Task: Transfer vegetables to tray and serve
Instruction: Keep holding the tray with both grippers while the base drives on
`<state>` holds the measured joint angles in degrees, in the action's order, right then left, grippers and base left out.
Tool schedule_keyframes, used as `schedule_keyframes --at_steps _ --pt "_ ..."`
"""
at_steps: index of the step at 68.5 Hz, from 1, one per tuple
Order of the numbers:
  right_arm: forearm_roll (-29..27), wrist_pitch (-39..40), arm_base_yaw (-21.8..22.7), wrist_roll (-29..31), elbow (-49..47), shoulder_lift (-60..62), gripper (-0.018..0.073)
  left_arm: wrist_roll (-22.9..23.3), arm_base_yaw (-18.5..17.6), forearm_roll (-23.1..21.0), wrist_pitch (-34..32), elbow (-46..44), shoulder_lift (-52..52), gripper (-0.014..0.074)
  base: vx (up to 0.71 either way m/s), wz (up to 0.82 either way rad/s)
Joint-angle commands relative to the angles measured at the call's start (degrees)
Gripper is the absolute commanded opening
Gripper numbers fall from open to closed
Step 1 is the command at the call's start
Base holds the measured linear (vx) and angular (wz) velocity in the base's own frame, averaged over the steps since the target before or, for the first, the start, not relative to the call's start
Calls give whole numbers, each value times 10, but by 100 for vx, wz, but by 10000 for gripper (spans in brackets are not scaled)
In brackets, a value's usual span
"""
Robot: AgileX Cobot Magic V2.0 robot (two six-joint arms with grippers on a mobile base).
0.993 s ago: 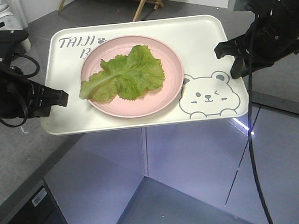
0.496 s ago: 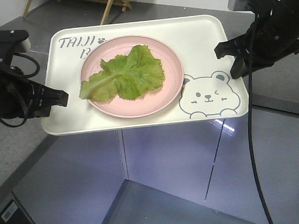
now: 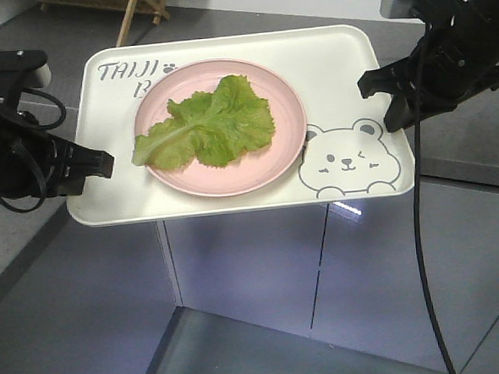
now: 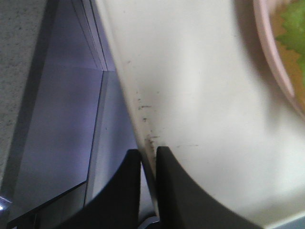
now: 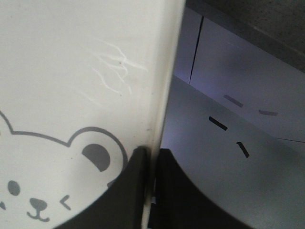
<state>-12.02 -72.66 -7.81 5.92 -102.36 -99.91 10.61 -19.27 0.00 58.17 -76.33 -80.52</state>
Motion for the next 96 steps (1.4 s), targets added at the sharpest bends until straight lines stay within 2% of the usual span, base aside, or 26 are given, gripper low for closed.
schedule_keyframes --at_steps 1,58,96 --pt "-36 -8 -6 14 -17 31 -6 -9 -11 -29 -48 -19 20 -6 -1 -24" --pt "-36 -8 -6 14 -17 31 -6 -9 -11 -29 -48 -19 20 -6 -1 -28" --pt "-36 -8 -6 14 -17 31 -6 -9 -11 -29 -48 -19 20 -6 0 -11"
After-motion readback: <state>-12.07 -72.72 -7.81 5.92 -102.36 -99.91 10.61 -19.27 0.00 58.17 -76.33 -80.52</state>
